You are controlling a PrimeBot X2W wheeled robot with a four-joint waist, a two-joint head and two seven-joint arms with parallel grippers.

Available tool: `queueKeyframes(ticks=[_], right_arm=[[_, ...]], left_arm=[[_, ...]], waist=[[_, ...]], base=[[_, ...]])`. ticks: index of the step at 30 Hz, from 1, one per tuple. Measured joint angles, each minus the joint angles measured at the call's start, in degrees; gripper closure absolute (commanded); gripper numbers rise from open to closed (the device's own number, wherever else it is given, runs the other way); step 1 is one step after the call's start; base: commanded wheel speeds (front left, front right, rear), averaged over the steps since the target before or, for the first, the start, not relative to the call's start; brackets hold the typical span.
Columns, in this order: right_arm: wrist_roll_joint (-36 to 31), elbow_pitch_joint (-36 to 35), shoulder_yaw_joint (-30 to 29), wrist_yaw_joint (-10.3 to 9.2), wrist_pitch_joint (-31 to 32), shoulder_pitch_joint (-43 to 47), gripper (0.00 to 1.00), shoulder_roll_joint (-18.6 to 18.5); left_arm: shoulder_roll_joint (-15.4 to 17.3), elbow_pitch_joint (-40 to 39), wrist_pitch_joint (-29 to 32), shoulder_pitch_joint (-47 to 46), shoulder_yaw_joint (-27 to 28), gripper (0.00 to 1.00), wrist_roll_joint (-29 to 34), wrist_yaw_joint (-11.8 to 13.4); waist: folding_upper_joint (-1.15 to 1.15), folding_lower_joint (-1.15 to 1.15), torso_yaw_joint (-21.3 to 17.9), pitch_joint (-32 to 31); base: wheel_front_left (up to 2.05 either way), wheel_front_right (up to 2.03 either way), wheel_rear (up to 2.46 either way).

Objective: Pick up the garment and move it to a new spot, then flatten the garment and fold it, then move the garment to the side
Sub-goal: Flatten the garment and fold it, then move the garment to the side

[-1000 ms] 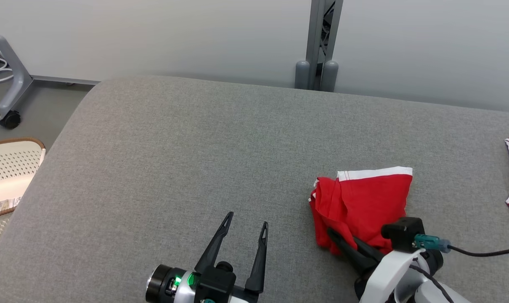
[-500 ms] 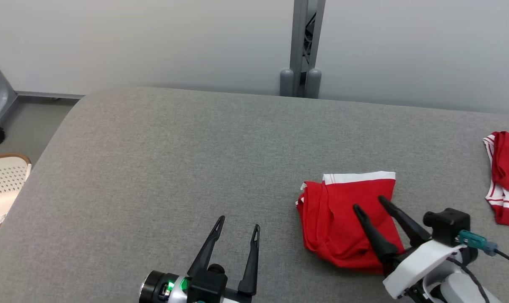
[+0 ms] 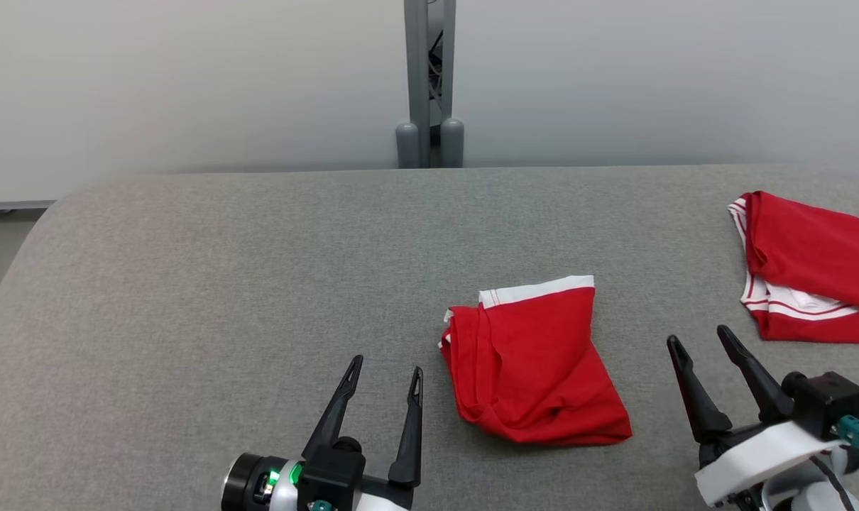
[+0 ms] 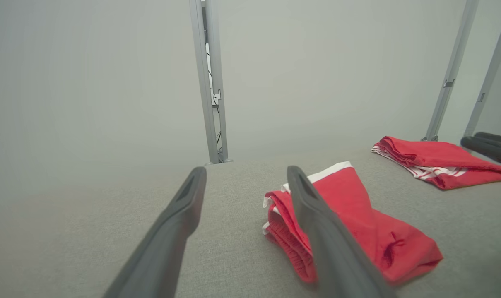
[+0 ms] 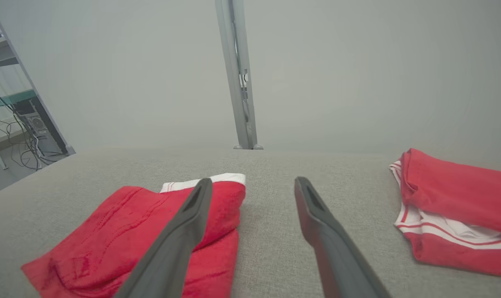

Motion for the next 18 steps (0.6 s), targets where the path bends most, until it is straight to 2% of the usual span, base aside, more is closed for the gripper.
queueKeyframes(ticks=[7,18], right_arm=[[-2.35,-0.20,-3.92,0.00,-0.01,6.31,0.00,2.46],[-1.78,0.87,-4.01,0.00,-0.01,8.38,0.00,3.65]], left_arm=[[0.00,-0.16,0.00,0.40,0.63,0.00,-0.43,0.25],[0.00,0.03,0.00,0.99,1.03,0.00,-0.57,-0.32]], waist=[[0.00,0.00,-3.07,-0.48],[0.00,0.00,-3.65,-1.74]], base=[[0.00,0.00,0.00],[0.00,0.00,0.00]])
